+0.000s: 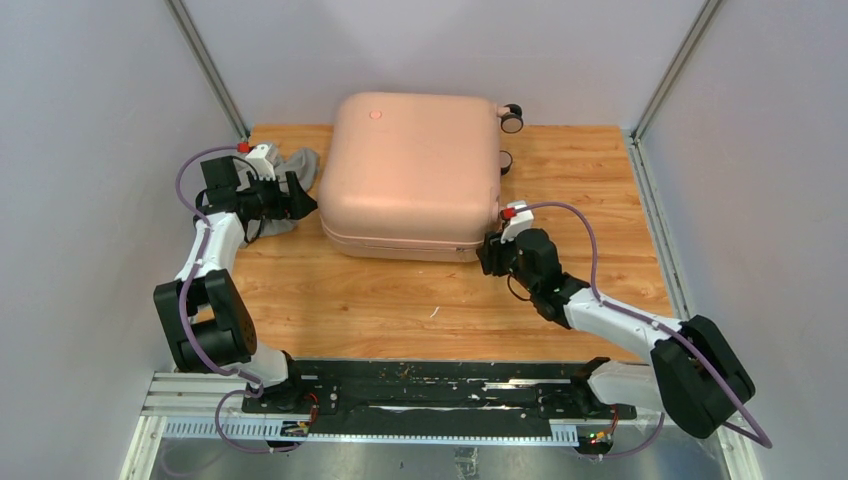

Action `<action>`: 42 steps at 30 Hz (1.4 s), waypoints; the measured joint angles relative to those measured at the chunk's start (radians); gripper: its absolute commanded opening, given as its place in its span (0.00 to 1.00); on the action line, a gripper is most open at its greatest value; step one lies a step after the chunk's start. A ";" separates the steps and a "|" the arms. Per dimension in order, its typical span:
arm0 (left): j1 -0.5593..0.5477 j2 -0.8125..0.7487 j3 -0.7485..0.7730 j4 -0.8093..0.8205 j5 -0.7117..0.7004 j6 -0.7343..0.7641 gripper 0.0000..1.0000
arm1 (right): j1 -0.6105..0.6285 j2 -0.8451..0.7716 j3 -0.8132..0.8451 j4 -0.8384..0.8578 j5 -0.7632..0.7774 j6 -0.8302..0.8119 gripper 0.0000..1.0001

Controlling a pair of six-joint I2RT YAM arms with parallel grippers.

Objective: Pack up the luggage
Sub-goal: Zip the luggage at the center of the board.

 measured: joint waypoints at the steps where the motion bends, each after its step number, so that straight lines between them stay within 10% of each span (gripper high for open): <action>1: 0.000 0.000 0.000 0.000 0.000 0.000 0.87 | 0.000 0.004 -0.003 0.013 -0.001 -0.008 0.45; 21: 0.000 0.006 0.011 -0.010 0.008 0.000 0.86 | 0.001 0.044 -0.071 0.216 -0.054 -0.106 0.00; 42: -0.012 0.014 -0.041 0.045 0.016 -0.005 0.80 | 0.006 0.016 -0.076 0.200 -0.056 -0.129 0.00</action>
